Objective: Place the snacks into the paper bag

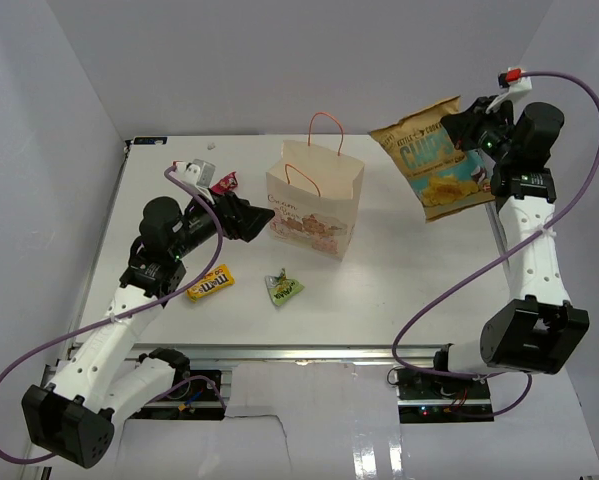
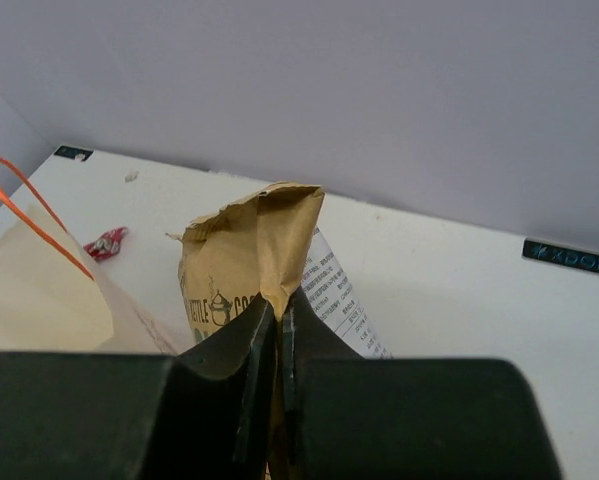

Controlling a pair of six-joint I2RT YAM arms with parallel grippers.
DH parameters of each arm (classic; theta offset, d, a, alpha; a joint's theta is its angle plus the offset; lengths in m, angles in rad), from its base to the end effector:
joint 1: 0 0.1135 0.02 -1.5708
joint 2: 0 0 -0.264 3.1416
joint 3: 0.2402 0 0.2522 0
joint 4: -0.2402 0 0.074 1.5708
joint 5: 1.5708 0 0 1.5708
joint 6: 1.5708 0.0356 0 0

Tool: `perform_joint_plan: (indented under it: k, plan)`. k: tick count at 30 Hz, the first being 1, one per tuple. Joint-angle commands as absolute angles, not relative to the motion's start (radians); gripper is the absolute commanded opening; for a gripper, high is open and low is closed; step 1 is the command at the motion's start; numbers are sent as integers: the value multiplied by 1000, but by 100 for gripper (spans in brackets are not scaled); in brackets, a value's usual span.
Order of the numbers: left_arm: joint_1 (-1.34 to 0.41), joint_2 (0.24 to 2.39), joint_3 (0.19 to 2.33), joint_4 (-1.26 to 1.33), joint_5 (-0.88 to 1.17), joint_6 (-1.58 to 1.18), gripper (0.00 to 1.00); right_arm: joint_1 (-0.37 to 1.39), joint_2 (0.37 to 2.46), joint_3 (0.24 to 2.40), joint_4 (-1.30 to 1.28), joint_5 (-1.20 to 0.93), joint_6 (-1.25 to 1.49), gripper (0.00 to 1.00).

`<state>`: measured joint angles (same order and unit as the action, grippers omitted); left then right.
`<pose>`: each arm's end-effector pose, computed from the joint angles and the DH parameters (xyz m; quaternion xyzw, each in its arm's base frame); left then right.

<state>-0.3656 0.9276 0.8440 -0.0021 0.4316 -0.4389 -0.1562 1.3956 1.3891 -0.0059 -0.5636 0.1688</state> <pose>0.1971 -0.0914 0.3550 0.1183 0.7245 -0.4037 0.5460 0.3224 -0.0315 0.4306 -0.0823 0.7060 0.2021 0.6737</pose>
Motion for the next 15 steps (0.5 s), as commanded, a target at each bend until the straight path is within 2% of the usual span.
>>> perform_joint_plan:
  k: [1, 8, 15]
  plan:
    - [-367, 907, 844, 51, 446, -465, 98, -104, 1350, 1548, 43, -460, 130, 8]
    - [-367, 962, 913, 107, 445, -517, 98, -28, 1422, 1817, 35, -437, 169, 8]
    - [-367, 1094, 1090, 140, 430, -555, 98, 164, 1491, 2000, 29, -431, 209, 8]
